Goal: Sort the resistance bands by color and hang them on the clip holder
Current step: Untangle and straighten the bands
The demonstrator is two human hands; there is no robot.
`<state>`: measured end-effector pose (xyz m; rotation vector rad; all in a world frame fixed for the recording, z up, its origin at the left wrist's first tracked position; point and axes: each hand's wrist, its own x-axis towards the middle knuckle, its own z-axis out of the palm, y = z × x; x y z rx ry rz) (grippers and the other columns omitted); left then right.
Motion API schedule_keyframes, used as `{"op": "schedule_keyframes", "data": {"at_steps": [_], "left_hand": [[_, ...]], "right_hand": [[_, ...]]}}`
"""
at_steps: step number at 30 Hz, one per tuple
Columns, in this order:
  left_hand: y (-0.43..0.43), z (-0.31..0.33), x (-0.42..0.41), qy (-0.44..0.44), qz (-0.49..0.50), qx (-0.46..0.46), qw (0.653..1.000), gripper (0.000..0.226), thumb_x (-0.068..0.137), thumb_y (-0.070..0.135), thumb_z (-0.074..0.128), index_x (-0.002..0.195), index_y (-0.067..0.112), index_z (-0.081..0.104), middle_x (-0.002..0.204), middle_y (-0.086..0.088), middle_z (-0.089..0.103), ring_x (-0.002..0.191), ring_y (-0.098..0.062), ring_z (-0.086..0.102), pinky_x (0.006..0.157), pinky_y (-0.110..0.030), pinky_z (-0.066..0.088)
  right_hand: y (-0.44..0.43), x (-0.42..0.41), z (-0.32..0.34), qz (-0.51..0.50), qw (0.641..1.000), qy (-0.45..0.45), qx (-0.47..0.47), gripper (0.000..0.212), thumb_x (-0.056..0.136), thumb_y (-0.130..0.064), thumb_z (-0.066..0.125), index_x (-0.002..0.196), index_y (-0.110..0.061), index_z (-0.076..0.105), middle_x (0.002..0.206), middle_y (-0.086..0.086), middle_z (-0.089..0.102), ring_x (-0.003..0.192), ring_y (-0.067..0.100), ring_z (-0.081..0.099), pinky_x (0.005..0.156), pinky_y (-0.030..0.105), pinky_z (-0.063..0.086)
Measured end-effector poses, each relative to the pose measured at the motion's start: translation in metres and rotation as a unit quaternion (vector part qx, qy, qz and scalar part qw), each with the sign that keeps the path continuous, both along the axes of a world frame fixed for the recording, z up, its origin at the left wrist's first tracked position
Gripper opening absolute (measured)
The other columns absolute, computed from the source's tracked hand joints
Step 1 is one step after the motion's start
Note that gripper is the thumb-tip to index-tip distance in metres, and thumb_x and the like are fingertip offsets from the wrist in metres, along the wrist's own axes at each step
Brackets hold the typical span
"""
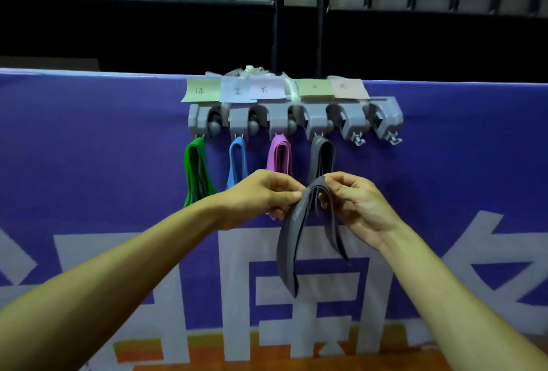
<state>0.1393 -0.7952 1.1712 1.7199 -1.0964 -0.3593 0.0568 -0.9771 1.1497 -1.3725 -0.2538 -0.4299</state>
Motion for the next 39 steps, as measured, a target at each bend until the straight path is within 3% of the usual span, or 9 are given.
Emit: {"op": "schedule_keyframes", "data": {"at_steps": [6, 12, 16, 19, 21, 25, 29, 31, 39], "left_hand": [[-0.034, 0.047, 0.006, -0.096, 0.061, -0.046, 0.992, 0.014, 0.093, 0.011, 0.058, 0.099, 0.005, 0.069, 0.083, -0.006, 0.066, 0.073, -0.012, 0.058, 0.067, -0.019, 0.051], [-0.061, 0.080, 0.021, -0.188, 0.169, -0.042, 0.967, 0.011, 0.090, 0.010, 0.062, 0.092, 0.006, 0.072, 0.078, 0.000, 0.068, 0.070, -0.008, 0.059, 0.066, -0.016, 0.050], [-0.073, 0.088, 0.031, -0.276, 0.225, -0.012, 0.934, 0.015, 0.088, 0.010, 0.062, 0.095, 0.011, 0.075, 0.083, 0.002, 0.072, 0.072, -0.004, 0.062, 0.076, -0.025, 0.052], [-0.082, 0.090, 0.040, -0.329, 0.278, 0.043, 0.902, 0.012, 0.086, 0.019, 0.066, 0.095, 0.022, 0.073, 0.092, 0.006, 0.071, 0.095, -0.014, 0.064, 0.097, -0.041, 0.044], [-0.085, 0.090, 0.043, -0.353, 0.308, 0.075, 0.880, 0.008, 0.086, 0.022, 0.065, 0.088, 0.028, 0.070, 0.084, 0.012, 0.065, 0.100, -0.018, 0.061, 0.102, -0.045, 0.037], [-0.090, 0.088, 0.048, -0.392, 0.327, 0.103, 0.854, 0.013, 0.086, 0.021, 0.062, 0.078, 0.031, 0.066, 0.071, 0.018, 0.053, 0.098, -0.017, 0.059, 0.099, -0.041, 0.033], [-0.091, 0.081, 0.051, -0.412, 0.317, 0.121, 0.846, 0.010, 0.089, 0.024, 0.061, 0.084, 0.031, 0.067, 0.094, 0.010, 0.067, 0.099, -0.017, 0.056, 0.086, -0.037, 0.021], [-0.091, 0.079, 0.051, -0.414, 0.315, 0.117, 0.846, 0.013, 0.089, 0.024, 0.061, 0.081, 0.035, 0.062, 0.094, 0.010, 0.068, 0.099, -0.017, 0.056, 0.084, -0.037, 0.020], [-0.096, 0.069, 0.054, -0.405, 0.314, 0.101, 0.853, 0.006, 0.088, 0.024, 0.064, 0.090, 0.029, 0.065, 0.092, 0.009, 0.068, 0.097, -0.014, 0.057, 0.080, -0.034, 0.018]], "right_hand": [[-0.026, 0.003, 0.039, -0.065, 0.995, 0.007, 0.075, 0.011, 0.092, -0.002, 0.054, 0.095, -0.001, 0.065, 0.066, 0.002, 0.068, 0.053, 0.005, 0.063, 0.042, 0.012, 0.045], [-0.040, 0.027, 0.070, -0.143, 0.988, 0.014, 0.063, 0.010, 0.087, -0.009, 0.067, 0.097, -0.009, 0.069, 0.057, -0.004, 0.066, 0.040, 0.001, 0.054, 0.039, 0.014, 0.042], [-0.046, 0.045, 0.077, -0.199, 0.979, 0.008, 0.035, 0.002, 0.085, -0.010, 0.070, 0.084, -0.011, 0.071, 0.065, -0.001, 0.068, 0.050, 0.005, 0.061, 0.047, 0.018, 0.050], [-0.048, 0.058, 0.074, -0.223, 0.975, -0.003, 0.003, 0.002, 0.081, -0.012, 0.074, 0.081, -0.012, 0.072, 0.077, 0.004, 0.071, 0.066, 0.013, 0.065, 0.055, 0.023, 0.054], [-0.051, 0.068, 0.069, -0.265, 0.964, 0.003, -0.023, 0.004, 0.078, -0.016, 0.078, 0.076, -0.014, 0.075, 0.078, 0.002, 0.073, 0.073, 0.016, 0.066, 0.064, 0.030, 0.057], [-0.051, 0.081, 0.058, -0.334, 0.939, 0.010, -0.080, 0.008, 0.073, -0.023, 0.081, 0.067, -0.024, 0.076, 0.072, -0.007, 0.074, 0.082, 0.016, 0.069, 0.078, 0.039, 0.058], [-0.048, 0.079, 0.052, -0.383, 0.915, -0.009, -0.129, 0.013, 0.081, -0.018, 0.075, 0.070, -0.025, 0.073, 0.072, -0.009, 0.071, 0.075, 0.007, 0.064, 0.064, 0.019, 0.049], [-0.047, 0.079, 0.051, -0.396, 0.905, -0.014, -0.155, 0.013, 0.084, -0.016, 0.071, 0.074, -0.024, 0.072, 0.073, -0.009, 0.069, 0.075, 0.006, 0.063, 0.059, 0.015, 0.043], [-0.048, 0.083, 0.041, -0.398, 0.882, -0.024, -0.249, 0.013, 0.091, -0.014, 0.062, 0.081, -0.021, 0.068, 0.077, -0.007, 0.065, 0.081, 0.013, 0.060, 0.067, 0.024, 0.043]]}}
